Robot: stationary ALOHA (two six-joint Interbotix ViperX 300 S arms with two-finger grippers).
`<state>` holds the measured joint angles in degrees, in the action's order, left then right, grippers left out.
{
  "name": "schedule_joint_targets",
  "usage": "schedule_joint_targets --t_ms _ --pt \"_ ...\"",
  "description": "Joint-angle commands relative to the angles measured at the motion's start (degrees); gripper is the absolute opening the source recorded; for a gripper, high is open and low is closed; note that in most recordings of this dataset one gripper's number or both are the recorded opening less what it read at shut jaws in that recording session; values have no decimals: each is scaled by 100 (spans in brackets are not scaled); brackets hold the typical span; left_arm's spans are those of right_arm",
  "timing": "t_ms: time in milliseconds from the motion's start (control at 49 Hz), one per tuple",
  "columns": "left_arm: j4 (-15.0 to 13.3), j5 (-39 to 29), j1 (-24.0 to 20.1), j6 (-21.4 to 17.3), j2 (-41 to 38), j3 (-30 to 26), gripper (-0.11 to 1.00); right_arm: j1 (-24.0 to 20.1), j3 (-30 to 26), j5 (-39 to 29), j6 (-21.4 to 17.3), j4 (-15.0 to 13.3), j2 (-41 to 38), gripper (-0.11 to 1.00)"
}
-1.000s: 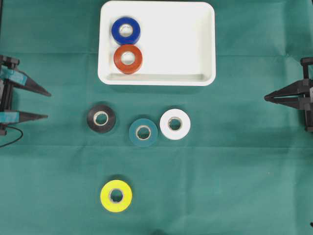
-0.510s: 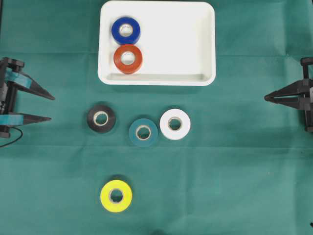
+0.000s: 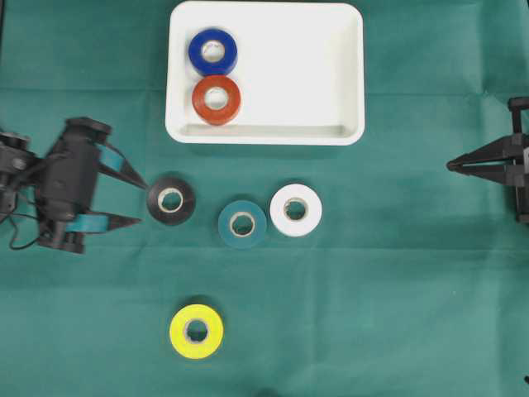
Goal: Put the tape into the white case with the left arm.
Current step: 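Reach the left gripper over the teal tape roll and lower onto it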
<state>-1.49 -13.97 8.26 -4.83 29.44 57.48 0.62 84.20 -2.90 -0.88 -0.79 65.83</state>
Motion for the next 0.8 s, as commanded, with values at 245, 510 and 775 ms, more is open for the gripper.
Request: schedule_joint_targets --t_ms 245,510,775 --pt "-9 53 18 18 -1239 -993 61 0 -62 70 0 -9 -44 -10" --pt "-9 53 18 18 -2030 -1635 61 0 -62 70 0 -9 -44 -10" --pt "-9 18 97 18 -2716 -2109 61 0 -53 88 0 -9 -53 -10"
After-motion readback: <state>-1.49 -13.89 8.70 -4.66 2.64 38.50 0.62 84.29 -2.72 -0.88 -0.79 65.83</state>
